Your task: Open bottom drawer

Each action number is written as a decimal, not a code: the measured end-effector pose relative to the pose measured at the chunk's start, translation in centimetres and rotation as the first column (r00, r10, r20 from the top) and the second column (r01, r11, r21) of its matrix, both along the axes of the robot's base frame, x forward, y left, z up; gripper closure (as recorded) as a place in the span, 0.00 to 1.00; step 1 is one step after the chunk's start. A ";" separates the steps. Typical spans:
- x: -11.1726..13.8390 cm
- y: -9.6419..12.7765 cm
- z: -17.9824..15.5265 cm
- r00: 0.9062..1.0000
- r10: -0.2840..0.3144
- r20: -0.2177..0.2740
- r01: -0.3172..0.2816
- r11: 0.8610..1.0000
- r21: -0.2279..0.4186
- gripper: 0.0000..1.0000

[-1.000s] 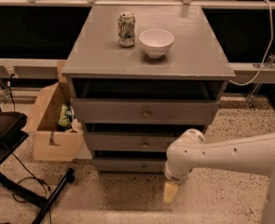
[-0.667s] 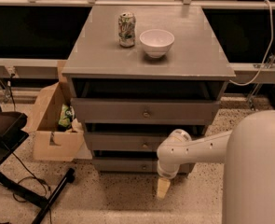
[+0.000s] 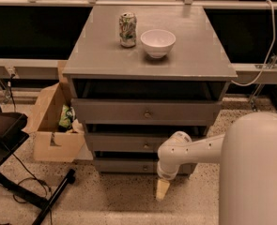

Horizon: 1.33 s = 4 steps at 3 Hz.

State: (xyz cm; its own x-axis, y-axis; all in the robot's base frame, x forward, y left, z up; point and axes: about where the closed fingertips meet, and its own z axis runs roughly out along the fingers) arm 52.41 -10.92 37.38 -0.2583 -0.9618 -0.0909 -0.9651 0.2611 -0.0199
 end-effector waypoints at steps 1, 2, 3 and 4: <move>0.5 0.3 -5.0 0.999 -0.010 -0.031 0.012 0.998 0.058 0.00; 1.0 0.1 -8.6 1.000 0.001 -0.013 0.000 0.997 0.077 0.00; 2.3 -0.7 -10.2 0.999 0.028 0.040 -0.030 0.998 0.047 0.00; 4.3 -1.7 -11.3 0.993 0.059 0.101 -0.060 0.998 0.007 0.00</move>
Offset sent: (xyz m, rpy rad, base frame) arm 0.0224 -0.0043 -0.1262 0.0933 -0.0310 0.0257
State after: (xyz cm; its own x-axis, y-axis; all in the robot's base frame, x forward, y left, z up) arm 56.70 -12.67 26.13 -0.1898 -0.9741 -0.1227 -0.9722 0.2039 -0.1152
